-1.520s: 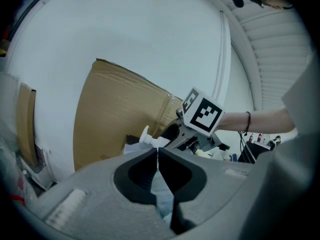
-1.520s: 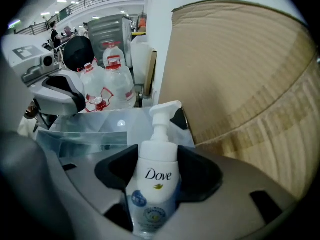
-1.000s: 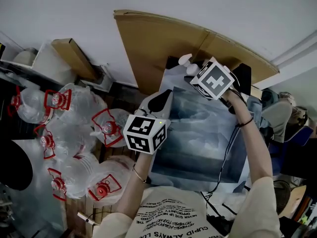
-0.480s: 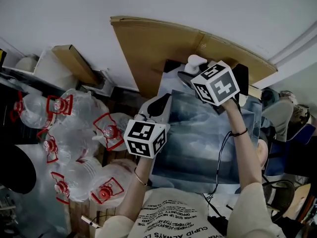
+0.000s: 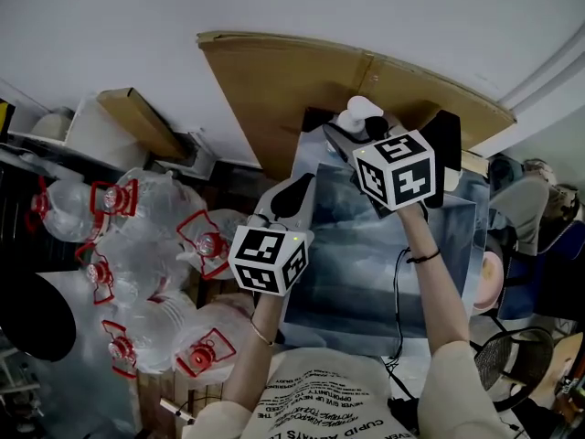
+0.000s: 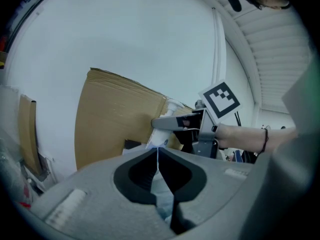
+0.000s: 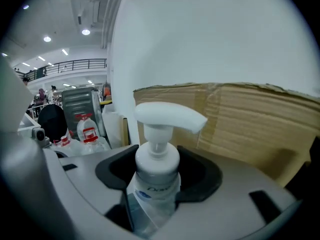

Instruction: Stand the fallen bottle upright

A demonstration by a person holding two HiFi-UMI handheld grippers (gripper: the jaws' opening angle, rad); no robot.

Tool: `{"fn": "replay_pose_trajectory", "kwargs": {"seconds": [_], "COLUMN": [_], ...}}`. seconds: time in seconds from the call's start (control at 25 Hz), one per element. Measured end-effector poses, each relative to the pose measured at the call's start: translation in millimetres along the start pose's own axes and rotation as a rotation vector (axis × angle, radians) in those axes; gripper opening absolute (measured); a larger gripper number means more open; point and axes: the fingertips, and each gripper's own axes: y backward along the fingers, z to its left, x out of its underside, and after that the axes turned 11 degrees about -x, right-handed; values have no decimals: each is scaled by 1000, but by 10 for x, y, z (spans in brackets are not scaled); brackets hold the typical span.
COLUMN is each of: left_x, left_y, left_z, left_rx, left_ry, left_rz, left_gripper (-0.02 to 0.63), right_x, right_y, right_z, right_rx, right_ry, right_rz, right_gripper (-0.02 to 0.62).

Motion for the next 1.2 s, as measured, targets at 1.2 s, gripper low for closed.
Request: {"fn": "replay_pose_trajectory", "kwargs": {"seconds": [1.2], "left_x": [67], "left_y": [48], "left_z": [-20], "left_rx": [-31], "left_ry": [-22], "left_rz": [-1], "left_gripper": [28], "right_x": [-23], "right_y": [-9], "right_z": [-23], "right_rx": [163], "right_ry": [82], "right_rz": [-243], "right_gripper": [250]}}
